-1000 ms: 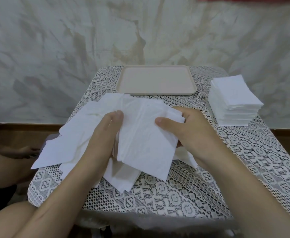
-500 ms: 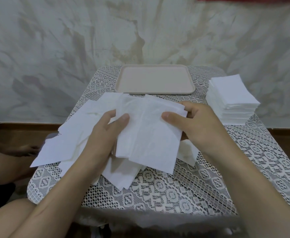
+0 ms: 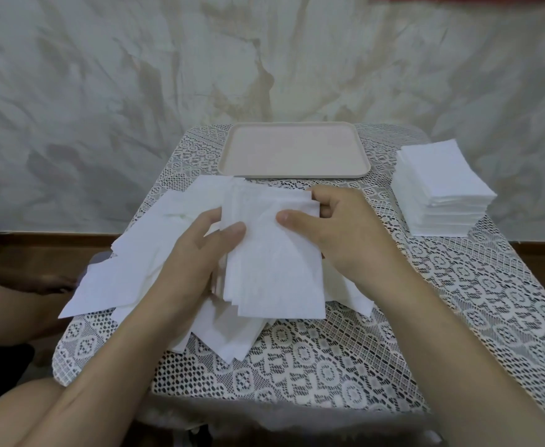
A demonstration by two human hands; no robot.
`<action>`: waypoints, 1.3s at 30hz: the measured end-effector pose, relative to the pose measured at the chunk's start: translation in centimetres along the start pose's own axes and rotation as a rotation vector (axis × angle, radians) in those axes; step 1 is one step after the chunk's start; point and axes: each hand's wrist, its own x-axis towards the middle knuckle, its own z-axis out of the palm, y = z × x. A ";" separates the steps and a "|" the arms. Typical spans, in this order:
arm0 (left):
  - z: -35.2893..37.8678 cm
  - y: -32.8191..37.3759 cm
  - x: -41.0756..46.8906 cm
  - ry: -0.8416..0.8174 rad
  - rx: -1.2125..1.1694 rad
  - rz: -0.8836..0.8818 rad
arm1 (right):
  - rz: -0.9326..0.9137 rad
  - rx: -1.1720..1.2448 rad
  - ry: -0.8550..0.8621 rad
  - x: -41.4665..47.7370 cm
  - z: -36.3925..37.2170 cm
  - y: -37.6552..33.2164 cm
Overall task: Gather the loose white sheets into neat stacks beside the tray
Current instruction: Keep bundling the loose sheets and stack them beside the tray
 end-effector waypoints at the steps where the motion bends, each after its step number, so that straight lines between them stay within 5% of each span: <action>1: 0.1 0.0 0.0 0.007 -0.003 -0.002 | 0.013 0.020 0.006 -0.1 0.0 0.0; 16: 0.2 0.4 -0.5 0.004 -0.038 -0.009 | 0.091 0.218 0.090 -1.0 -0.9 -0.1; 30: 0.2 0.3 0.0 0.070 -0.050 -0.018 | 0.148 0.132 0.106 -0.5 -0.1 0.1; 39: 3.6 -0.5 -1.6 -0.041 -0.139 -0.041 | 0.358 0.203 -0.228 -5.0 -2.3 0.5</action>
